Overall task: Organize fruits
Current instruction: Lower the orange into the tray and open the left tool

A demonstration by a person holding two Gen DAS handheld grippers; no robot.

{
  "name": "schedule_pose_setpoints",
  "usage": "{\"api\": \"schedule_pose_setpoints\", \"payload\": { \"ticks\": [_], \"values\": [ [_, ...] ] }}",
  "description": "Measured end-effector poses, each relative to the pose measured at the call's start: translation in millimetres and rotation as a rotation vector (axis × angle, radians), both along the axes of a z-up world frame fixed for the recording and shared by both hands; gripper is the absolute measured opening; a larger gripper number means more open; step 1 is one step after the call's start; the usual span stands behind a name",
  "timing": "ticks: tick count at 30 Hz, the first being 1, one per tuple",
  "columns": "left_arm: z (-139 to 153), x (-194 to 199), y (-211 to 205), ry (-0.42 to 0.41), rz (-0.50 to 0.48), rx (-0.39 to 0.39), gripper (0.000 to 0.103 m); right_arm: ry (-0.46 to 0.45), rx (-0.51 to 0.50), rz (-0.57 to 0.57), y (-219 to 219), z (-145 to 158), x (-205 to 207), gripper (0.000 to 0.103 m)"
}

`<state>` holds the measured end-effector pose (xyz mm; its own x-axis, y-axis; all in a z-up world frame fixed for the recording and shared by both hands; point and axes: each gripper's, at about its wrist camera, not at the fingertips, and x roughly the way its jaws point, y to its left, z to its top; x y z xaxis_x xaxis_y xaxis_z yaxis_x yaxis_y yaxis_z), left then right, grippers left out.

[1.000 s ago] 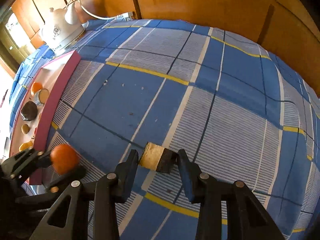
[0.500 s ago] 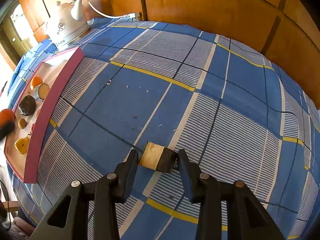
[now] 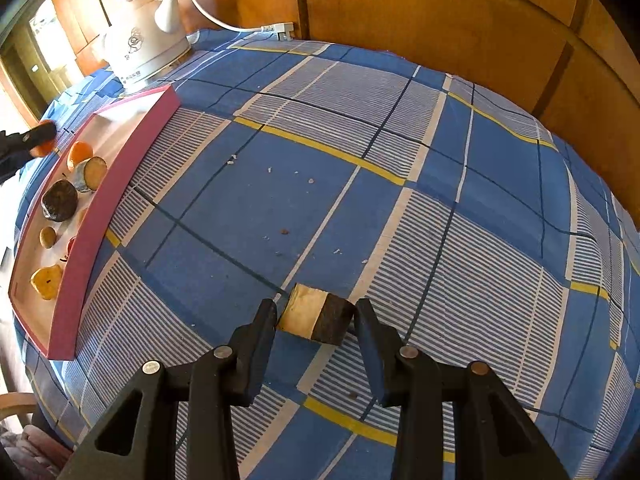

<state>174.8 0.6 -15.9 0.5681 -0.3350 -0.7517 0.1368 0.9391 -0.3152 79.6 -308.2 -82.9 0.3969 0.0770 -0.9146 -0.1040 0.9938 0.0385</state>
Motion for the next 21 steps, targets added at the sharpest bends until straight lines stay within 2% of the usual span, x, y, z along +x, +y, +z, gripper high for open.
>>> {"api": "schedule_pose_setpoints", "payload": {
  "ticks": [6,9,16,21],
  "values": [
    [-11.2,24.5,-9.8,0.020,-0.003,0.040,0.040,0.002,0.000,0.010,2.3,-1.1,0.4,0.041],
    [-13.0,27.1,-7.9,0.020,0.010,0.035,0.040,0.003,0.001,0.011,2.5,-1.4,0.8,0.041],
    [-12.0,3.9,-3.6,-0.002,0.046,0.109,0.043,0.003,-0.011,0.016,3.9,-2.4,1.8,0.041],
    [-5.8,-20.6,-4.1,-0.046,0.078,0.156,0.050,0.001,-0.014,0.012,5.0,-2.9,1.8,0.041]
  ]
}}
